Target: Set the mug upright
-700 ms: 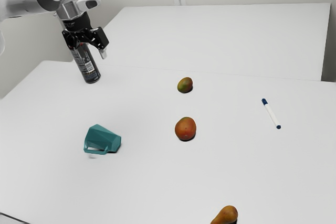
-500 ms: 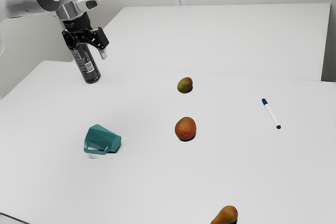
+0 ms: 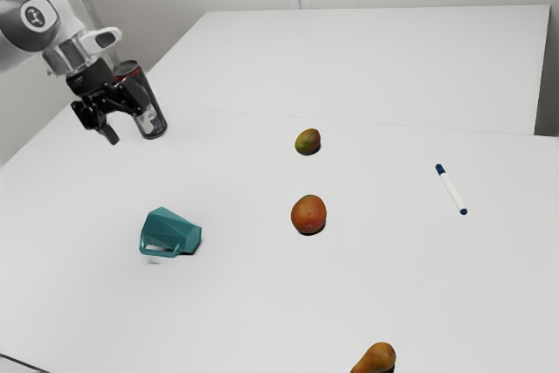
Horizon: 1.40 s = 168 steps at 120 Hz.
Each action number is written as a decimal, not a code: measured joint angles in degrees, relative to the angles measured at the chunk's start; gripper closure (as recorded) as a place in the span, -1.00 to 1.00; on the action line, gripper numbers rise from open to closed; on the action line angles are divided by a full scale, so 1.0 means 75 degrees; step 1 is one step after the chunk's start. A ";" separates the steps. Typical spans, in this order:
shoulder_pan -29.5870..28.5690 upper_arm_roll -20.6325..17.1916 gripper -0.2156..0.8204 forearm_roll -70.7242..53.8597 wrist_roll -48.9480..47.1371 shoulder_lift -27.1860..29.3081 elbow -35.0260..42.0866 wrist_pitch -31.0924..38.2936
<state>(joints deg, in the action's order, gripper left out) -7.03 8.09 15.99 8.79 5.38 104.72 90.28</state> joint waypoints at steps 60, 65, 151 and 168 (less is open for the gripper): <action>-0.0852 0.1061 -0.58 0.2075 0.2261 -0.0934 0.1780 0.0968; -0.0872 0.1079 -0.58 0.2251 0.2472 -0.1053 0.1817 0.1081; -0.0738 0.1183 -0.53 0.4211 0.5545 -0.2341 0.2394 0.1538; -0.0738 0.1184 0.15 0.4304 0.5890 -0.2340 0.2441 0.1503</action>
<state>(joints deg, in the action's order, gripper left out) -12.56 16.96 48.27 52.97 -12.17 123.03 101.55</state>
